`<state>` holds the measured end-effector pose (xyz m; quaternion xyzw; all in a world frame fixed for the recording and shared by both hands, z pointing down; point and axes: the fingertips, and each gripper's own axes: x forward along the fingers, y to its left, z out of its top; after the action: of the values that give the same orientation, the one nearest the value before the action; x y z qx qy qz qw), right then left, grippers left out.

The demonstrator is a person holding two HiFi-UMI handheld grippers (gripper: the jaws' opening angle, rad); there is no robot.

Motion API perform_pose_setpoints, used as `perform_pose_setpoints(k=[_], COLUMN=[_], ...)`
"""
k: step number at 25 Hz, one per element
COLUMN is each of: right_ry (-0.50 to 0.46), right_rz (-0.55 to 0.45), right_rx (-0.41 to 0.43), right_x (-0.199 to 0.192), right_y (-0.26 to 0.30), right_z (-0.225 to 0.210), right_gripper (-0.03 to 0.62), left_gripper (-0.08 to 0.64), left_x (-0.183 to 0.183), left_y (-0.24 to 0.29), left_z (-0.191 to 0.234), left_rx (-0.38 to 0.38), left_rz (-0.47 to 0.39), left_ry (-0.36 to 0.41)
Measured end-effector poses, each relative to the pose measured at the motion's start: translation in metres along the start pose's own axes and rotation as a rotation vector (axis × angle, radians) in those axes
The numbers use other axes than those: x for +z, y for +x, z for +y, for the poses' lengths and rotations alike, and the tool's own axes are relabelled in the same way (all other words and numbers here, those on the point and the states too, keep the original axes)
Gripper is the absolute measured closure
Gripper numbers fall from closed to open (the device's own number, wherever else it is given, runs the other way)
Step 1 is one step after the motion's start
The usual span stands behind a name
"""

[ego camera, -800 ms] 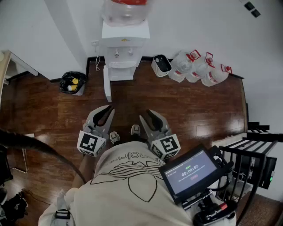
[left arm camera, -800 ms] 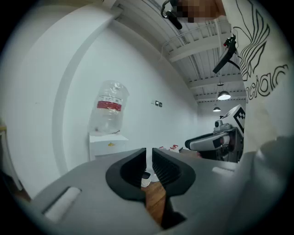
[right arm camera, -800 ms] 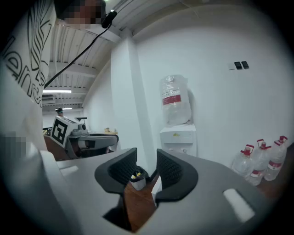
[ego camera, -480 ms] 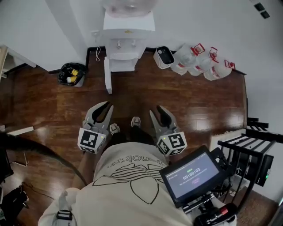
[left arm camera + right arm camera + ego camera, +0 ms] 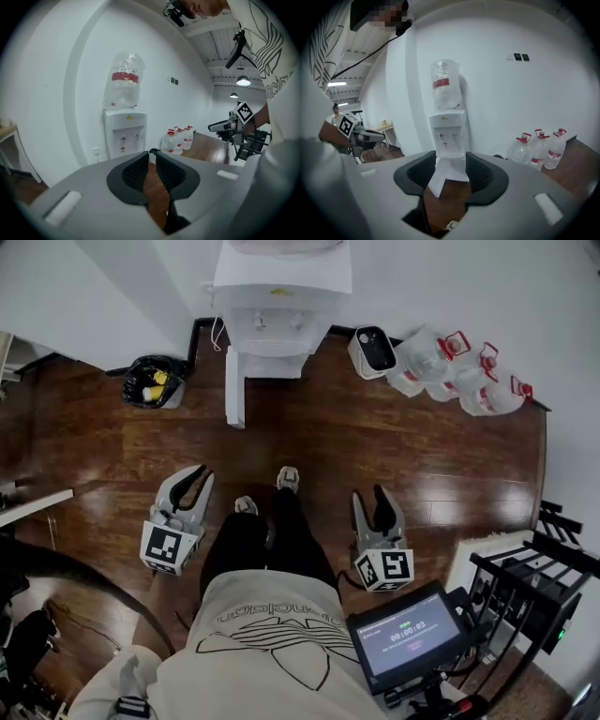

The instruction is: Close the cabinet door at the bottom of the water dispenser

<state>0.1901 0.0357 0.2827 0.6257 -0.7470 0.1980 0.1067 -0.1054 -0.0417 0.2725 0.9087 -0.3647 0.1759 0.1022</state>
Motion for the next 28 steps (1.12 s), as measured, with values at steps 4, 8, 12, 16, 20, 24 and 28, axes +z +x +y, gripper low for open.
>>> perform_pose_setpoints(k=[4,8,12,16,20,24,28], right_ry=[-0.011,0.011,-0.011,-0.003,0.027,0.018,0.077], right_rz=[-0.04,-0.049,-0.056,-0.01,0.01,-0.022,-0.058], right_rx=[0.026,-0.027,-0.033,-0.059,-0.069,-0.02,-0.046], right_x=[-0.03,-0.078,-0.134,-0.222,-0.278,-0.308,-0.342], right_y=[0.048,0.078,0.099,0.135,0.168,0.197,0.219], right_z=[-0.021,-0.047,-0.058,-0.077,-0.094,-0.098,-0.117], right_gripper=[0.396,0.396,0.384,0.383,0.38,0.347,0.336], left_gripper=[0.491,0.517,0.515,0.515,0.503,0.503,0.439], left_x=[-0.034,-0.079,-0.142,-0.213,-0.258,-0.3,-0.344], left_y=[0.041,0.086,0.115,0.141,0.161,0.187,0.204], left_z=[0.001,0.003,0.012,0.031,0.053,0.075,0.101], left_rx=[0.017,0.03,0.045,0.08,0.097,0.158,0.25], left_rz=[0.022,-0.007,-0.048,-0.016,-0.009,-0.048,-0.062], left_ry=[-0.023,-0.031,-0.044,-0.014,0.024,0.002,-0.047])
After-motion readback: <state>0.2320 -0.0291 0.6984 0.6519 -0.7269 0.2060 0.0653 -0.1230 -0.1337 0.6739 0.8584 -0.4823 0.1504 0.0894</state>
